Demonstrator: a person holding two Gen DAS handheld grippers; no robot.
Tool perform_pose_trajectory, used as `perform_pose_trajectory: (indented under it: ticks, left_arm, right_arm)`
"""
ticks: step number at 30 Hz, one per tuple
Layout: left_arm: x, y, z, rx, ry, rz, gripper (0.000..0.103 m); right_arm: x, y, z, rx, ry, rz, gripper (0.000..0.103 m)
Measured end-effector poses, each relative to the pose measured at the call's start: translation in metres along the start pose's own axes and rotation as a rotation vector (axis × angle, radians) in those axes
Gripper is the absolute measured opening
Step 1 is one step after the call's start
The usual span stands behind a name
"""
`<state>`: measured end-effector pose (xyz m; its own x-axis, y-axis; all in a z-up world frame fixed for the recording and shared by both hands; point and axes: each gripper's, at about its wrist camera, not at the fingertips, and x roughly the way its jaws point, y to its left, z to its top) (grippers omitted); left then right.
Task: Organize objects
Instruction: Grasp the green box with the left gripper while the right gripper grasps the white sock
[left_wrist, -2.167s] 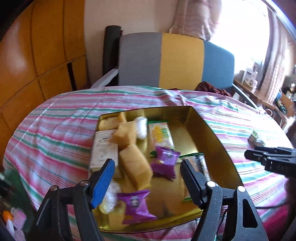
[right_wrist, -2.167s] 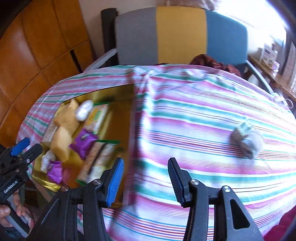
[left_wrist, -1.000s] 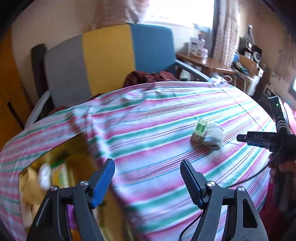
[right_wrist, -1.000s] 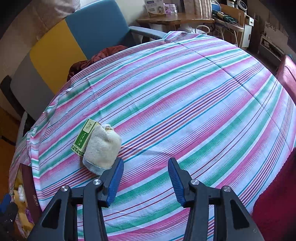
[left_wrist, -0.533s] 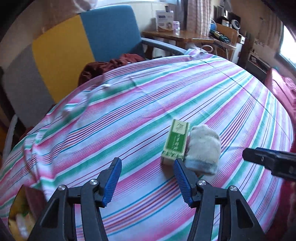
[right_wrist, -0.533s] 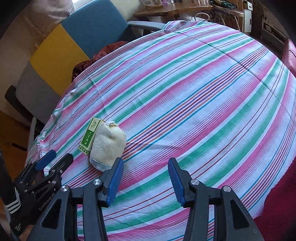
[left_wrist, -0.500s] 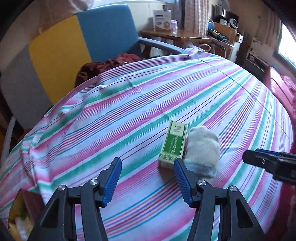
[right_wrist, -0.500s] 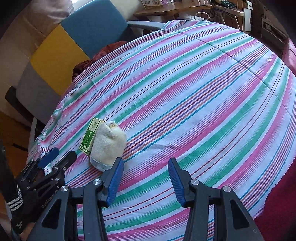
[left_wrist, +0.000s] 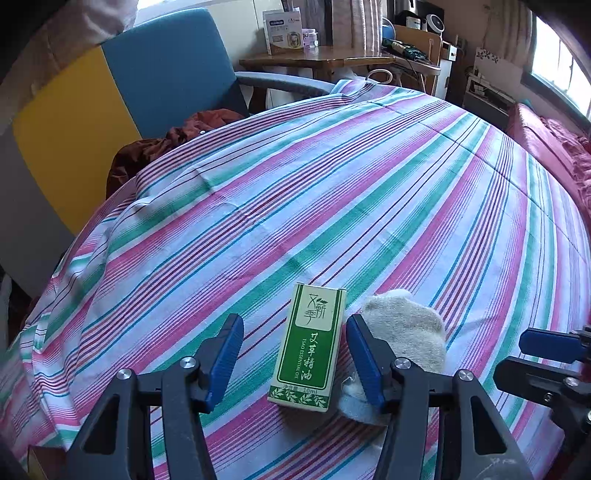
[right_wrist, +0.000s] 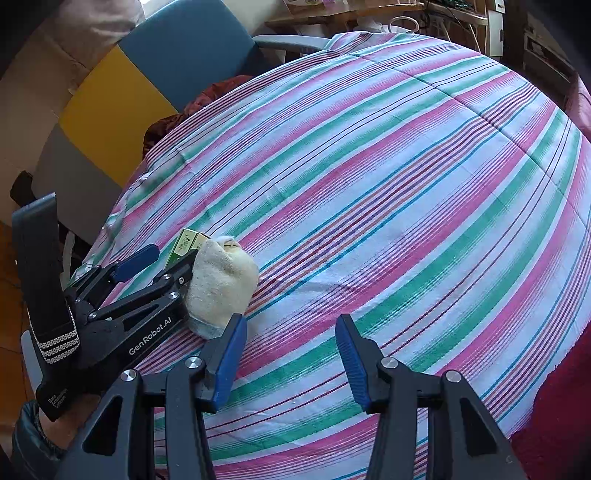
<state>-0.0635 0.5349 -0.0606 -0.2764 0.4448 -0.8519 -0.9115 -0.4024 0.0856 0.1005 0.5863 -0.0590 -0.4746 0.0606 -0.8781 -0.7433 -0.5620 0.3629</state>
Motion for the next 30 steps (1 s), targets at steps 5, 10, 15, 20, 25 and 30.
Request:
perform_pose_trajectory:
  ticks: [5,10,15,20,25,30]
  left_arm:
    - [0.007,0.022,-0.015,-0.070,0.062,-0.044,0.031]
    - [-0.011,0.040,-0.036,-0.173,0.059,-0.066,0.031]
    - [-0.047,0.047,-0.056,-0.233,0.018,-0.066,0.031]
    - [-0.092,0.052,-0.080,-0.291,-0.038,-0.083,0.031]
    - [-0.135,0.068,-0.111,-0.368,-0.082,-0.086,0.031]
    - [-0.177,0.094,-0.146,-0.445,-0.129,-0.066,0.031]
  right_arm:
    - [0.001,0.000,-0.001,-0.010,0.001,-0.015,0.051]
    - [0.003,0.006,-0.003,-0.031,0.014,-0.013,0.051]
    - [0.004,0.026,0.000,-0.071,0.036,0.032,0.051]
    - [0.019,0.036,0.019,-0.036,0.050,0.055,0.066]
    - [0.049,0.040,0.032,0.010,0.089,0.058,0.069]
    - [0.060,0.057,0.036,-0.048,0.091,0.080,0.058]
